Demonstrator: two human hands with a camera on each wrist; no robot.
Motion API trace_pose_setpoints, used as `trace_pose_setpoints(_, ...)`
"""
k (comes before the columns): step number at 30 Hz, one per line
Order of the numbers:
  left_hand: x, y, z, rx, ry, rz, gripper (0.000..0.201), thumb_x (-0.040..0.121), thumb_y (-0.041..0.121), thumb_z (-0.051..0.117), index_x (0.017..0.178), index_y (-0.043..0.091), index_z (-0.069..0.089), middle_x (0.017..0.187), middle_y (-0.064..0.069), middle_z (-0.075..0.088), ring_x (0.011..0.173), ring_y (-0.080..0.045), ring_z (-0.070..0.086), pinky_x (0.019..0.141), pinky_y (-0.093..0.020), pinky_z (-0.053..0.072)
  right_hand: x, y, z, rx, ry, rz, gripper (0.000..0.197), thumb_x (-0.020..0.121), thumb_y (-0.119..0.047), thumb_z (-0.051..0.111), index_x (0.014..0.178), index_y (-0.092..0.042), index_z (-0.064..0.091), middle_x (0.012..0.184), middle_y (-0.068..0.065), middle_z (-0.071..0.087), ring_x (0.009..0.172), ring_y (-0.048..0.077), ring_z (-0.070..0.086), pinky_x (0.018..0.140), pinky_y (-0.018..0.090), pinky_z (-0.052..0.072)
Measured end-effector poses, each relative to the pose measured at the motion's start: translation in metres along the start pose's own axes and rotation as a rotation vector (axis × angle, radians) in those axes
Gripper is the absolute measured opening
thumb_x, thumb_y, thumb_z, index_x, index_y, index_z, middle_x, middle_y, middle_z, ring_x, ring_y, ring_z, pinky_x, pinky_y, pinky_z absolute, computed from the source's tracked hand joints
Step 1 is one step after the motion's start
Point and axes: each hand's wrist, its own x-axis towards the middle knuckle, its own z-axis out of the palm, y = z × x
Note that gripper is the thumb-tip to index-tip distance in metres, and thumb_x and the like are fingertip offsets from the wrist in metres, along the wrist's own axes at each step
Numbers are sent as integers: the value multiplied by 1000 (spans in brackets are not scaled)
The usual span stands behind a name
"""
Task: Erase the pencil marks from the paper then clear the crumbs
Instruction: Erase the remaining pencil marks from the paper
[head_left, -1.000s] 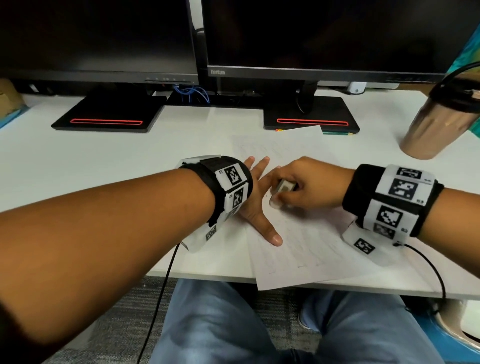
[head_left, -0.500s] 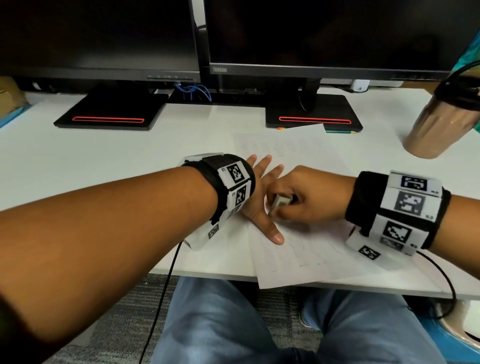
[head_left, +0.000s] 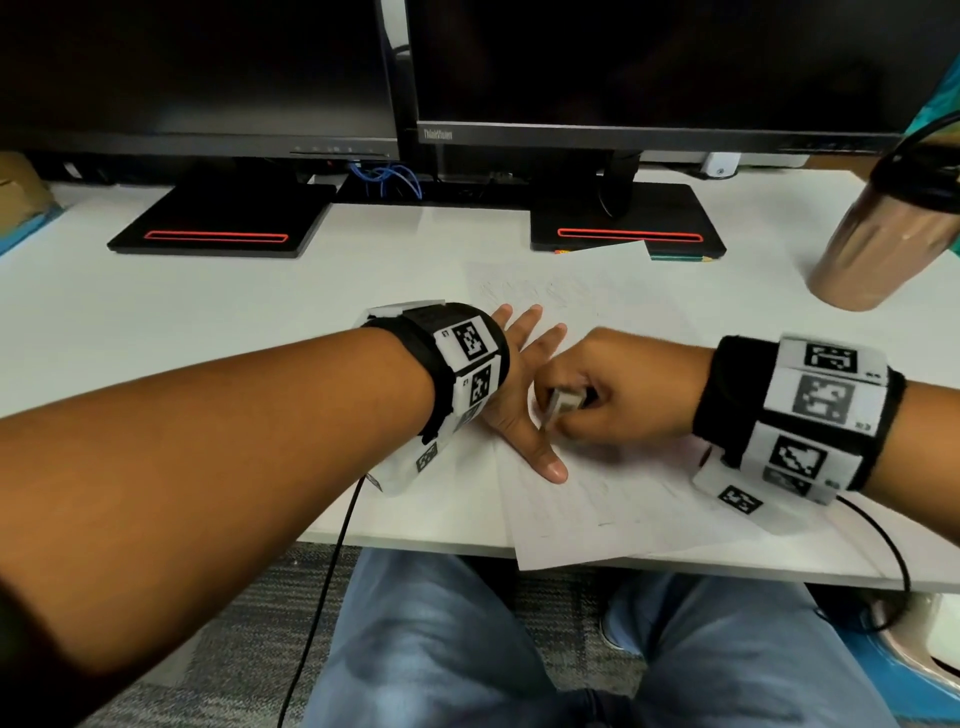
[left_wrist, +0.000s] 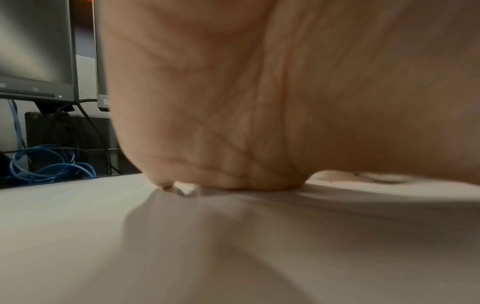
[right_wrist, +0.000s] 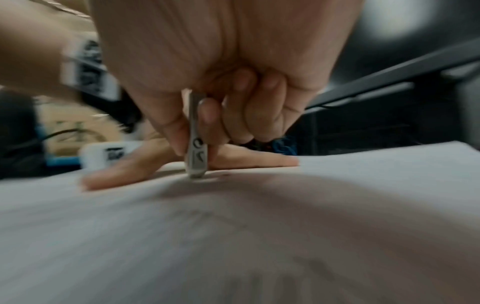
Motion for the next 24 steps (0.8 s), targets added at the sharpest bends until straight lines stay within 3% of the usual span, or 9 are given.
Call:
trace_pose_setpoints(1,0,0,0,0,3,2,151,48,93,61,150,32,-30,157,-5,-39,146,-34,-30,117,-59,-5,-2,-2,1,25,-21,-20,4,84,-14,68,83,-10,67,66,-4,62,60,9,56,55,22,44)
trace_pose_setpoints(5,-1,-1,0,-16,6,2,151,46,93,62,150,33,-30,157,-4,-39,146,-33,-29,118,-59,-4,2,13,-10,-18,47,62,30,85,-25,70,68,-46,55,65,-14,64,59,5,58,61,26,49)
trace_pose_setpoints(7,-1,0,-1,-6,5,5,151,47,93,61,150,33,-30,157,-4,-39,146,-34,-30,118,-59,-4,0,8,-4,-2,23,10,26,84,-19,69,71,-40,59,60,-18,60,57,1,56,56,15,43)
trace_pose_setpoints(9,-2,0,-1,-1,3,5,151,49,92,62,150,31,-31,157,-4,-39,146,-33,-30,118,-59,-5,-4,1,2,35,-30,-34,7,84,-14,70,79,-20,67,61,-12,58,56,2,54,52,15,41)
trace_pose_setpoints(10,-2,0,-1,-4,6,1,151,49,92,63,149,30,-32,157,-4,-39,146,-33,-29,118,-59,-4,-3,3,-1,32,-32,-17,4,84,-17,71,82,-19,68,66,-13,61,58,3,55,54,18,43)
trace_pose_setpoints(14,0,0,0,-7,12,-2,153,46,94,61,150,31,-31,158,-3,-38,147,-33,-28,118,-58,-4,-2,13,-10,7,29,50,32,84,-25,71,70,-52,59,73,-25,65,65,1,60,63,23,49)
trace_pose_setpoints(18,1,-1,0,3,8,-6,153,46,94,62,149,31,-33,157,-2,-38,147,-33,-29,118,-59,-3,-8,5,-1,28,-46,43,6,84,-29,70,83,-23,70,69,-11,68,59,5,59,59,25,49)
trace_pose_setpoints(21,0,0,-1,-17,11,-10,154,46,94,63,148,31,-34,157,-2,-38,147,-32,-28,118,-59,-4,-7,18,-13,-33,-8,133,11,84,-36,70,85,-26,71,73,-7,71,66,8,64,68,36,55)
trace_pose_setpoints(24,-1,-2,-1,-28,5,2,155,46,94,64,148,32,-34,157,-2,-38,147,-31,-29,118,-59,-6,-3,19,-24,-123,16,137,12,84,-37,67,86,-26,71,79,-10,72,72,9,65,72,37,55)
